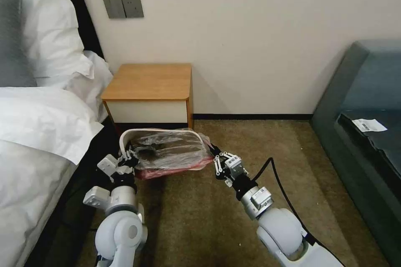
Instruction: Pick up the garbage bag from the table and place it over the trash can.
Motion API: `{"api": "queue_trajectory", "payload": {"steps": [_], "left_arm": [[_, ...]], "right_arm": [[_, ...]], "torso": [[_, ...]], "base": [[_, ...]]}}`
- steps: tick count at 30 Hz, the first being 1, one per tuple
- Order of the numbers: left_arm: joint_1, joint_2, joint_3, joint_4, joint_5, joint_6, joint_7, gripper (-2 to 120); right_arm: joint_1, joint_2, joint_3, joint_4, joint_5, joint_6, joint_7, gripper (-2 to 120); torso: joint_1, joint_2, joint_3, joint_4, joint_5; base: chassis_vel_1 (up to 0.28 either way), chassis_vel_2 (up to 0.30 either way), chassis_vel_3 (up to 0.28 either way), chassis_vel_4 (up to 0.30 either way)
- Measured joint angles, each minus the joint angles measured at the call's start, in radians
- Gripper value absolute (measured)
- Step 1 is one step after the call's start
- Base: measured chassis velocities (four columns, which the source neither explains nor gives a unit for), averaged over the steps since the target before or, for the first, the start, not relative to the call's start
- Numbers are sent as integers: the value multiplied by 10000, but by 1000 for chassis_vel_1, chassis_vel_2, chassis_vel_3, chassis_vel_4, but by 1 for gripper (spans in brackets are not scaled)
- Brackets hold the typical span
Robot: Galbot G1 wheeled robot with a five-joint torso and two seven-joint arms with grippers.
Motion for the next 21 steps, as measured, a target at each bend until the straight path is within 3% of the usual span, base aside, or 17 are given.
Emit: {"api": "queue_trajectory", "payload": {"steps": [16,21], "left_arm": [[-197,-58,-52,-476,-1142,74,-143,11],[-310,-158,-26,-554,-1534,56,-281,13]], "right_arm": [[70,23,151,-919,323,110,129,0],[-50,83,-150,-871,995,-54,246,0]], "torso": [[0,0,0,0,1],[-1,-1,0,0,1]], "base": [[0,0,0,0],[0,0,0,0]]}}
